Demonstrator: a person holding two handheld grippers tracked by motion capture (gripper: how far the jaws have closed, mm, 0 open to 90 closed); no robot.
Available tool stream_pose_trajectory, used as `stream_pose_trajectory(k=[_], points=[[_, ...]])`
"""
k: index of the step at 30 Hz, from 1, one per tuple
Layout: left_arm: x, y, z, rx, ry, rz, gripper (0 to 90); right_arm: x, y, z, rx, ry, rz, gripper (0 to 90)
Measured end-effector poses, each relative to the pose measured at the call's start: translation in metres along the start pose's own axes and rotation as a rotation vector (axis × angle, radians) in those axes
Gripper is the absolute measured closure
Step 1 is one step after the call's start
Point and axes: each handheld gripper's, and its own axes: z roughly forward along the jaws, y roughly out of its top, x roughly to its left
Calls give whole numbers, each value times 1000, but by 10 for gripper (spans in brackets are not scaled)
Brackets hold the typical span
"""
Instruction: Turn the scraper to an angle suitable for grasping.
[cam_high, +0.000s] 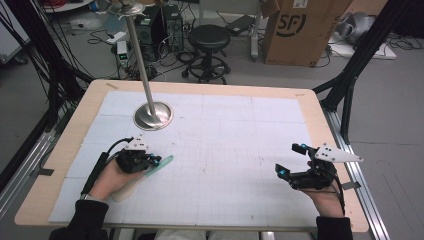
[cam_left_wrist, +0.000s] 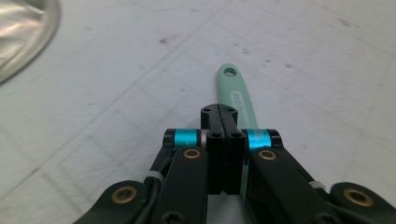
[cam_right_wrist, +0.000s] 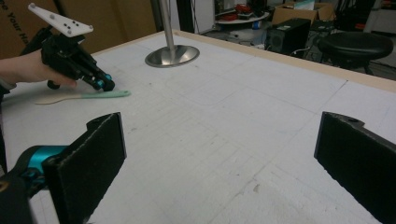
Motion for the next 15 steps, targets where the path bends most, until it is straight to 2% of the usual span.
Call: stream_pose_trajectory(k=[1,2,3,4,5,6,7,10,13,14,15], points=[[0,0,0,0,0,0,900,0,0,1,-1,1,3,11],[-5,0,1,-4,-52,28,900,0,0,1,1,2,4,11],[-5,0,1,-4,-52,28,900,0,0,1,1,3,1,11],[-9,0,3,-7,-94,60,900,0,0,2,1,4,1,11],[-9,0,3,-7,-94,60,900,0,1,3,3,6,1,11],[-13,0,3,-12,-125,79,900,0,1,3,3,5,0,11],[-19,0,4,-11,-168,123,900,0,1,4,3,6,1,11],[-23,0,5,-11,-184,146,900,0,1,7,9,10,-1,11],[-24,1,2,-12,-162,149,899,0,2,9,12,18,-3,11],[-23,4,-4,-40,-141,130,898,0,2,10,11,20,-3,11],[-23,4,-4,-40,-141,130,898,0,3,10,9,21,-4,11]])
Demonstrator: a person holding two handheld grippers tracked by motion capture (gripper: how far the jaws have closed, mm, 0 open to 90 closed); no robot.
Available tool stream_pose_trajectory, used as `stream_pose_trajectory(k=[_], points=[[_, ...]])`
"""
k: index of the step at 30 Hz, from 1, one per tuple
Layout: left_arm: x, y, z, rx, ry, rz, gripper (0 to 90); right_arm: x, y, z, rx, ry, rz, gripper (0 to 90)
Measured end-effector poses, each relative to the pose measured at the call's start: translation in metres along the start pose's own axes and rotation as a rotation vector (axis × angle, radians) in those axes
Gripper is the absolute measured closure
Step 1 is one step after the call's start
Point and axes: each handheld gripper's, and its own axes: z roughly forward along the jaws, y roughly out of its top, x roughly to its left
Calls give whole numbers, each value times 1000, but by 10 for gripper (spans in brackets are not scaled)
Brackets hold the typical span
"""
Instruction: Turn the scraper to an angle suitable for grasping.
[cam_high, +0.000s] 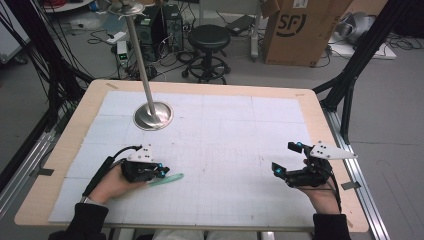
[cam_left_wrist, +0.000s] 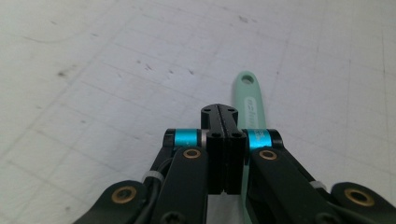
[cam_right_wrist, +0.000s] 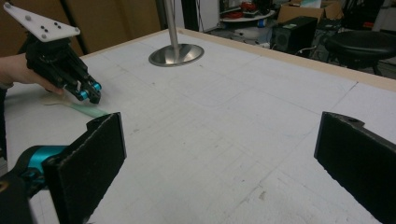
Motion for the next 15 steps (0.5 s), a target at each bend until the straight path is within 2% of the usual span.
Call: stream_pose_trajectory(k=[3,4,5,6,8,9,10,11,12,14,15], points=[[0,6,-14,-67,49,-25,896,-1,0,0,-4,0,1,11],[1,8,-19,-81,60,-31,864,-2,0,1,-5,1,2,11],[3,12,-30,-100,90,-67,828,-2,0,2,-3,1,6,11],[3,13,-35,-110,116,-74,770,-2,1,3,-1,-1,6,11],[3,14,-39,-121,121,-86,683,-2,1,4,1,3,4,11],[3,15,-43,-134,129,-89,568,-2,1,5,-1,4,5,11],[3,16,-49,-144,155,-117,478,-2,2,5,1,5,4,11],[3,16,-49,-144,155,-117,430,-2,2,6,1,7,6,11],[3,17,-52,-154,150,-139,367,-2,2,7,2,7,6,11],[1,17,-56,-163,147,-107,276,-2,2,8,6,10,5,11],[-2,18,-59,-147,134,-87,249,-2,2,8,8,9,7,11]])
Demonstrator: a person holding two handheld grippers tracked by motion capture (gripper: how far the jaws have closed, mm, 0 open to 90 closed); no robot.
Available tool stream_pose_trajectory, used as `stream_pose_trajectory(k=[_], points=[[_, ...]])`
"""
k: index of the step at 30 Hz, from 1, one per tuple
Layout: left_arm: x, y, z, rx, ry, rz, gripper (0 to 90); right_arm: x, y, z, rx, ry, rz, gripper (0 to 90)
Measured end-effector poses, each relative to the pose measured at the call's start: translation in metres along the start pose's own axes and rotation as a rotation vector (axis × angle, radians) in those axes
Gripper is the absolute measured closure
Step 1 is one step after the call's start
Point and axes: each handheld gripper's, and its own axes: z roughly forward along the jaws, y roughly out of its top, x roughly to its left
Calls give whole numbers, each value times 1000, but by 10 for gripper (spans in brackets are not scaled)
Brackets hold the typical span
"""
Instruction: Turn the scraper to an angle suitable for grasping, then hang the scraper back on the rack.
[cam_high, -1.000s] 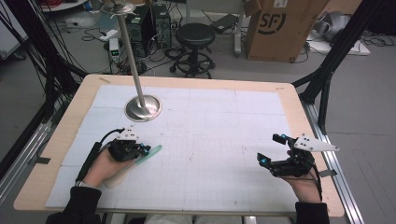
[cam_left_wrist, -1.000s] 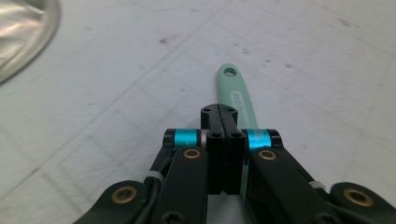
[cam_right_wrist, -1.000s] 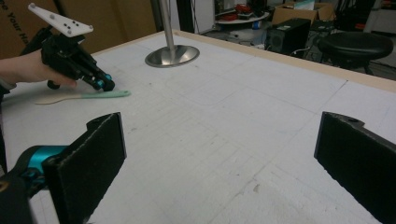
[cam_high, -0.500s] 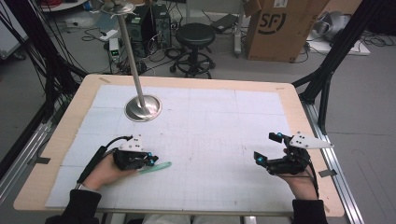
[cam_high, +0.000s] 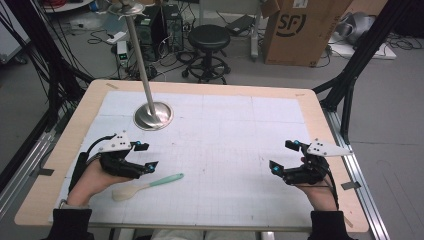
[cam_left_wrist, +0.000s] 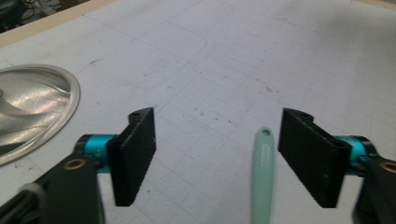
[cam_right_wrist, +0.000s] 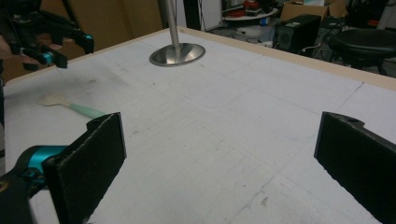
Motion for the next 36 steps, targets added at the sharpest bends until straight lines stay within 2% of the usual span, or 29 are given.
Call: stream_pose_trajectory(k=[1,3,6,7,12,17,18,19,21,22,28,30,31,33,35,36], points=[[0,0,0,0,0,0,225,0,0,0,0,0,0,11],[-3,2,-2,0,3,58,193,0,0,0,-2,2,-5,11],[-9,5,-6,4,6,120,191,0,0,0,-4,3,-2,11],[-11,6,-7,31,-2,153,191,0,0,0,-3,2,0,11],[-12,7,-5,74,-18,161,195,-1,-1,0,2,-1,3,11],[-13,9,1,89,-71,150,205,0,-1,-2,2,3,3,11],[-16,10,4,104,-90,157,206,0,-1,-2,3,3,2,11],[-16,10,4,104,-90,157,208,0,-2,-3,3,0,8,11],[-18,12,7,138,-132,170,210,1,-1,-4,0,-3,7,11],[-18,12,7,138,-132,170,213,1,-1,-4,-6,0,9,11],[-14,17,16,227,-185,175,229,2,0,-5,-11,8,7,11],[-12,16,19,283,-193,179,234,2,-1,-5,-5,8,7,11],[-12,16,19,283,-193,179,240,2,-1,-5,-5,8,7,11],[-9,14,20,312,-192,184,248,0,-2,-5,-4,9,9,11],[-6,11,21,366,-183,188,264,0,-2,-5,-4,8,14,11],[-6,11,21,366,-183,188,279,0,-2,-6,-4,9,16,11]])
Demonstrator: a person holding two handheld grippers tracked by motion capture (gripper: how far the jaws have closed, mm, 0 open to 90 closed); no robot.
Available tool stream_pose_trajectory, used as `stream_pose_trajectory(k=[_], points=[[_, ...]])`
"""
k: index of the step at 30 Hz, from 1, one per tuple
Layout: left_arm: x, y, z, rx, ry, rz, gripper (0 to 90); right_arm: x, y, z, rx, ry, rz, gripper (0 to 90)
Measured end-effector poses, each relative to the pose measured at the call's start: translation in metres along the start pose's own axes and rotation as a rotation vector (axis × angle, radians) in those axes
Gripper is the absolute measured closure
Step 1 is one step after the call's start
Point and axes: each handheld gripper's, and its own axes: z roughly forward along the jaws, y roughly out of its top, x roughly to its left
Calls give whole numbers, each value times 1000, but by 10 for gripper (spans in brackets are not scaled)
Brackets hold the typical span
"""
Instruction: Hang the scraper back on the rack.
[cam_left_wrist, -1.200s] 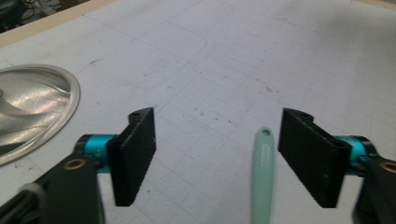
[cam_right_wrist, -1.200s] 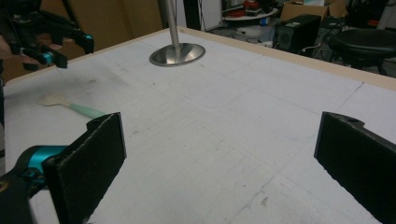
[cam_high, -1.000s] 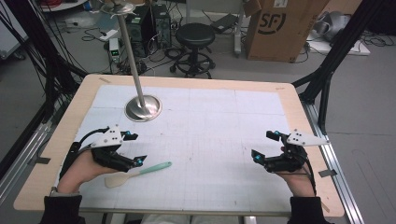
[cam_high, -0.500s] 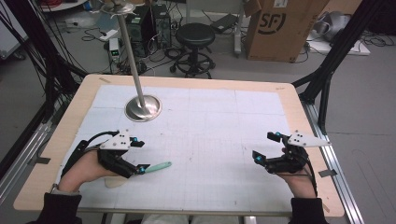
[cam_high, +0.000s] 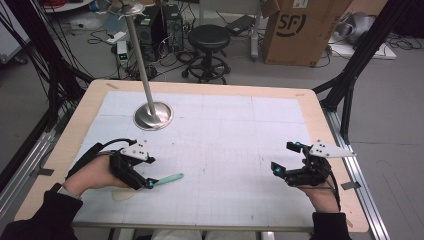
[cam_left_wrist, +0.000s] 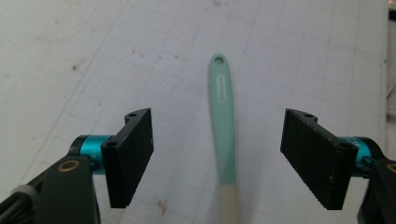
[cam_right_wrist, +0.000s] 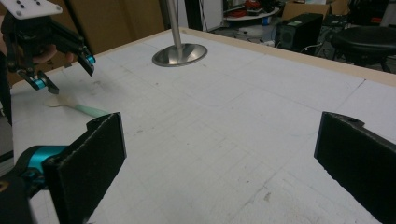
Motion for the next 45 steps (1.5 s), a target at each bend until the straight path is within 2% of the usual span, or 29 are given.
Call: stream_pose_trajectory(k=[5,6,7,9,10,11,12,14,19,22,27,30,31,36,41,45], points=[[-3,-4,3,111,25,47,341,1,0,1,5,7,-3,11],[-4,-5,4,149,28,54,355,1,0,2,7,10,-7,11],[-4,-5,4,149,28,54,377,2,0,3,10,15,-7,11],[-7,-6,7,210,27,51,419,3,1,4,16,23,-8,11],[-7,-6,7,210,27,51,445,3,1,4,16,23,-8,11],[-8,-7,8,263,23,59,469,3,1,6,19,29,-12,11],[-8,-7,8,263,23,59,487,3,1,6,19,31,-15,11],[-9,-8,10,305,23,61,532,2,0,7,24,31,-12,11],[-9,-7,14,342,15,47,609,1,-1,8,21,34,-5,11],[-11,-6,19,395,10,54,646,1,-3,9,26,36,-3,11],[-13,-3,22,430,0,55,721,1,-3,10,25,39,-4,11],[-15,1,25,464,1,75,751,0,-3,10,25,38,-4,11],[-15,4,27,483,-5,57,752,0,-3,10,27,39,-2,11],[-10,7,30,516,-30,34,758,2,-2,12,28,47,-8,11],[-7,9,31,530,-40,13,801,4,-3,14,40,54,-6,11],[-7,5,28,493,-36,16,807,3,-2,13,33,56,-8,11]])
